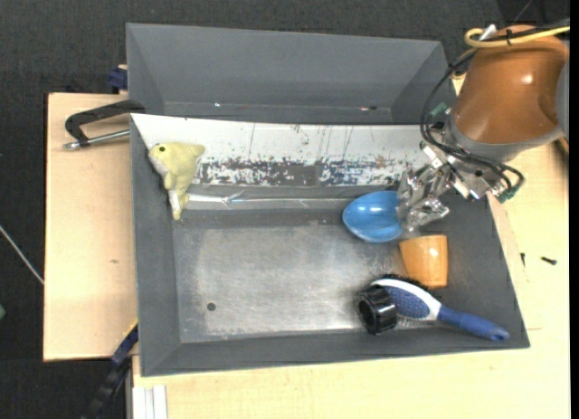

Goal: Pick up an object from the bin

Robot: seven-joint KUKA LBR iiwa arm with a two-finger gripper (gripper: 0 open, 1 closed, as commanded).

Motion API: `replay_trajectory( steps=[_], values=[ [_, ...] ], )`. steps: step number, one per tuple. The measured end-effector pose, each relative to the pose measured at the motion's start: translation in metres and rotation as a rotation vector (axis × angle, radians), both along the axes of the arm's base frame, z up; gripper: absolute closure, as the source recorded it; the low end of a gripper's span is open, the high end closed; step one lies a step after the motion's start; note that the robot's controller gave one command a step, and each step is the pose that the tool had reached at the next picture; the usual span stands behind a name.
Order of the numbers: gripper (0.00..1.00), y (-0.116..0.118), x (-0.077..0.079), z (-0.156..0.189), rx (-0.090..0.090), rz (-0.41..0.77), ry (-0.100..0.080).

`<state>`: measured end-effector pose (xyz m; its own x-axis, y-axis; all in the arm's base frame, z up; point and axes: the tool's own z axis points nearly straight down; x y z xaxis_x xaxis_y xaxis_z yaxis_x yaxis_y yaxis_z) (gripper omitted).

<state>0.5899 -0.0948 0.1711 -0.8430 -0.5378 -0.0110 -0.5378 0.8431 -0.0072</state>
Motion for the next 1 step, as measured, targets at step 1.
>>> replay_trajectory(
  steps=[1],
  values=[
    [1.0,0.035,-0.0369,0.0522,0.0,0.186,0.005]
  ],
)
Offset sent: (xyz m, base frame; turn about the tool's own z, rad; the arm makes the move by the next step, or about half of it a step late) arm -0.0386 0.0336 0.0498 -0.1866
